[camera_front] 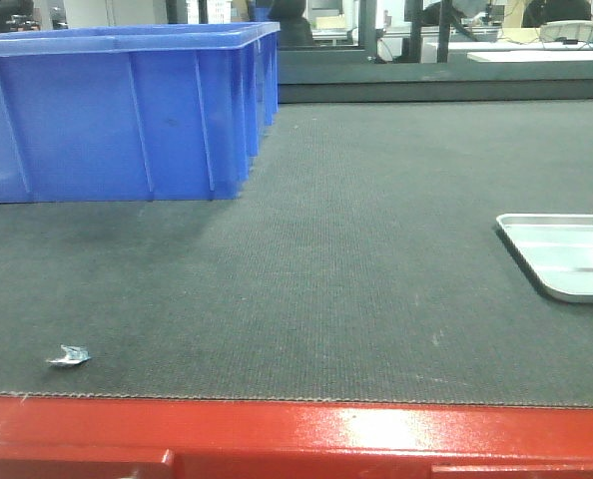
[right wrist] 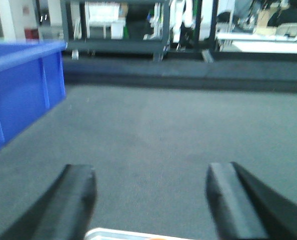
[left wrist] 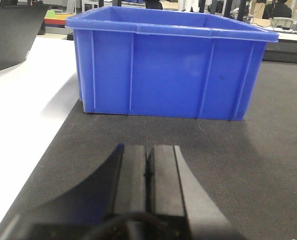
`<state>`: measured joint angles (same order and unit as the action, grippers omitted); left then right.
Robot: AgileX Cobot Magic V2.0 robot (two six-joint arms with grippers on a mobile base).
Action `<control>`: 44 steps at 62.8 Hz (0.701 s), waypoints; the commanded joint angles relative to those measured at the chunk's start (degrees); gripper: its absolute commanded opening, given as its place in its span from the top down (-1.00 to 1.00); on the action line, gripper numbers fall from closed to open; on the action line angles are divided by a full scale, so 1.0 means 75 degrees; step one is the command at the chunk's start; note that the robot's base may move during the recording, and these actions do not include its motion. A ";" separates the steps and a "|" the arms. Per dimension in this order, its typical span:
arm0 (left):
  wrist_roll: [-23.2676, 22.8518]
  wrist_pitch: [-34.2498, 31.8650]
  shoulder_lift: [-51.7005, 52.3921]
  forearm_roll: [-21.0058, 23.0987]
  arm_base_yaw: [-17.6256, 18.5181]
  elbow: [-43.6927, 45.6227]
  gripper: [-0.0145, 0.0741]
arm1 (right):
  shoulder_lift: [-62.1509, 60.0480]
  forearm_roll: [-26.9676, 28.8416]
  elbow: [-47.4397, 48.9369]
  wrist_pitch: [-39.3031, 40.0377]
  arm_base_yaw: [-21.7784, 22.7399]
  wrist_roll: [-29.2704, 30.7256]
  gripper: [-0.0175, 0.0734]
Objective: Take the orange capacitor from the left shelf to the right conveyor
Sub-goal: 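Lower the cylinder onto the metal tray and open the right gripper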
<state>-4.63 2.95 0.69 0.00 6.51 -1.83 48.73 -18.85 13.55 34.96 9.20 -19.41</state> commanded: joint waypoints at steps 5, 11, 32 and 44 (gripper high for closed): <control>0.0003 -0.0683 0.0146 0.0000 0.0011 0.0040 0.91 | -0.1167 0.0003 0.0163 -0.0979 -0.0197 -0.0213 -0.08; 0.0003 -0.0683 0.0146 0.0000 0.0011 0.0040 0.91 | -0.1869 0.0003 0.0163 -0.1940 -0.0423 -0.0213 0.24; 0.0003 -0.0683 0.0146 0.0000 0.0011 0.0040 0.91 | -0.3822 0.0732 0.1120 -0.6847 -0.1321 -0.0221 0.53; 0.0003 -0.0683 0.0146 0.0000 0.0011 0.0040 0.91 | -0.4091 0.1217 0.1466 -0.7575 -0.1346 -0.0221 0.53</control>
<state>-4.63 2.95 0.69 0.00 6.51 -1.83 18.02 -10.02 22.05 -24.69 -0.83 -21.10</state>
